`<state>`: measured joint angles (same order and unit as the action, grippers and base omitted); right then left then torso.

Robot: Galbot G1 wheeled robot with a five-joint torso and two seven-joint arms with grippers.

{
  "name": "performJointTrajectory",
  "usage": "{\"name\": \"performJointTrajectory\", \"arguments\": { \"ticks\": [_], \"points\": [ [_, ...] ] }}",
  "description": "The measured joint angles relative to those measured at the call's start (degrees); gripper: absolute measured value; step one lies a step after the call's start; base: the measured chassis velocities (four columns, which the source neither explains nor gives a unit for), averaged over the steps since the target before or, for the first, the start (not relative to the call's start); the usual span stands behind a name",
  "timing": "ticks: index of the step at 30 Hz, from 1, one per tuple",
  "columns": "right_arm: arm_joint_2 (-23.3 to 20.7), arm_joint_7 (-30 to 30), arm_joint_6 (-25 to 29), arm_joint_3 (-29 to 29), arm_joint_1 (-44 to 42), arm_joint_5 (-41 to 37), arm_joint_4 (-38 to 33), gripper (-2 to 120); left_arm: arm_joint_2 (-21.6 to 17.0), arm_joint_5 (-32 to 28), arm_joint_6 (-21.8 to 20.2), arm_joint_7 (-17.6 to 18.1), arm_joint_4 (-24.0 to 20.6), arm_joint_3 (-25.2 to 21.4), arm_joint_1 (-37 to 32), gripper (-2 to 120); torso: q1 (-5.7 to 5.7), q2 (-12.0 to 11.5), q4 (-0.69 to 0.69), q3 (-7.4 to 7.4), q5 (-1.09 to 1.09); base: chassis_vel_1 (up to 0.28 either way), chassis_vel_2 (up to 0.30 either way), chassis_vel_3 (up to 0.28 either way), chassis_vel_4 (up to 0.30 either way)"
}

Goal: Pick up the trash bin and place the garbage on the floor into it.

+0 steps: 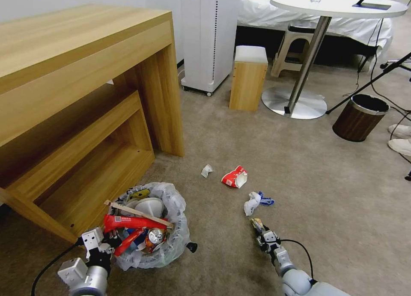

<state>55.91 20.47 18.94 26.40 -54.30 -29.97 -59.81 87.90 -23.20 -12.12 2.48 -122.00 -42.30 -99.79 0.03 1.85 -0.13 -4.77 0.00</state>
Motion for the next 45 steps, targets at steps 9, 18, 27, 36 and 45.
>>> {"name": "performJointTrajectory", "arguments": {
  "ticks": [9,18,27,36,45],
  "points": [
    [-2.19,-4.83,6.47,-3.41,-2.12,0.40,-7.73,0,-0.16,0.04,0.00,-0.01,0.64,-0.03,0.39,1,0.00,0.00,-0.01,0.00,0.00,0.000,0.000,0.000,0.000],
    [-5.49,-24.05,20.33,-7.45,-1.00,-0.16,-25.15,0,-0.33,0.04,-0.21,0.06,0.87,0.02,0.66,1,0.00,0.00,0.00,0.00,-0.02,0.000,0.000,0.000,0.000],
    [-6.50,-33.91,22.75,-2.16,5.18,-3.03,-35.22,0,-0.16,0.57,-0.30,0.08,0.07,0.13,-0.16,1,0.00,0.00,0.00,0.00,-0.01,0.000,0.000,0.000,0.000],
    [-8.60,-33.47,19.19,11.32,16.92,-7.37,-40.82,0,0.47,1.66,-0.66,0.09,-0.80,0.66,-0.44,1,0.00,0.00,0.01,0.00,-0.01,0.000,0.000,0.000,0.000],
    [-7.06,-30.95,17.60,23.23,24.53,-9.00,-36.32,0,1.54,2.87,-0.63,-0.10,-1.19,1.00,-0.92,1,0.00,0.00,0.00,0.00,0.00,0.000,0.000,0.000,0.000]
  ]
}}
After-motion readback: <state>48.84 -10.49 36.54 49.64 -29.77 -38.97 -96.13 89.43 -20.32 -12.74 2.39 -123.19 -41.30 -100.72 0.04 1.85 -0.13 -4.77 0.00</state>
